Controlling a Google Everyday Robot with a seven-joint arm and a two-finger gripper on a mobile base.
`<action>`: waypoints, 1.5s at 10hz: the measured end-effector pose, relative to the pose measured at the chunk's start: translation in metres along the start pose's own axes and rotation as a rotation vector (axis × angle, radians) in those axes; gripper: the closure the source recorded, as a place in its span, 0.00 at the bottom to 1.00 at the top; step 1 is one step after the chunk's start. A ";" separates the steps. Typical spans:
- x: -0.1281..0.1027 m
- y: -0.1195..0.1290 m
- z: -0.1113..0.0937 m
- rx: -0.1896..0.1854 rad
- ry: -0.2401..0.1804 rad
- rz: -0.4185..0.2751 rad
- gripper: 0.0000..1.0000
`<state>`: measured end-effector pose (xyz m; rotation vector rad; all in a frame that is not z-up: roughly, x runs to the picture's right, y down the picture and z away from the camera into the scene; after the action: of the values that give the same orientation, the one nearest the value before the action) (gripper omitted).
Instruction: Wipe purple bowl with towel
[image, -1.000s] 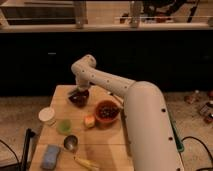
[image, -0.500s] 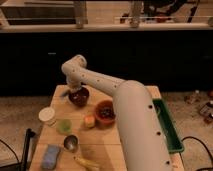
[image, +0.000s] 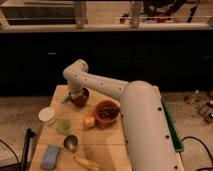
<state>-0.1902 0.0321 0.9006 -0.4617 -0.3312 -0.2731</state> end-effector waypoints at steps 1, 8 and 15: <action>0.014 0.006 -0.006 0.005 0.008 0.017 1.00; 0.053 -0.020 -0.021 0.053 0.054 0.106 1.00; 0.011 -0.056 -0.003 0.050 0.035 0.038 1.00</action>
<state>-0.1974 -0.0195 0.9234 -0.4128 -0.2943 -0.2354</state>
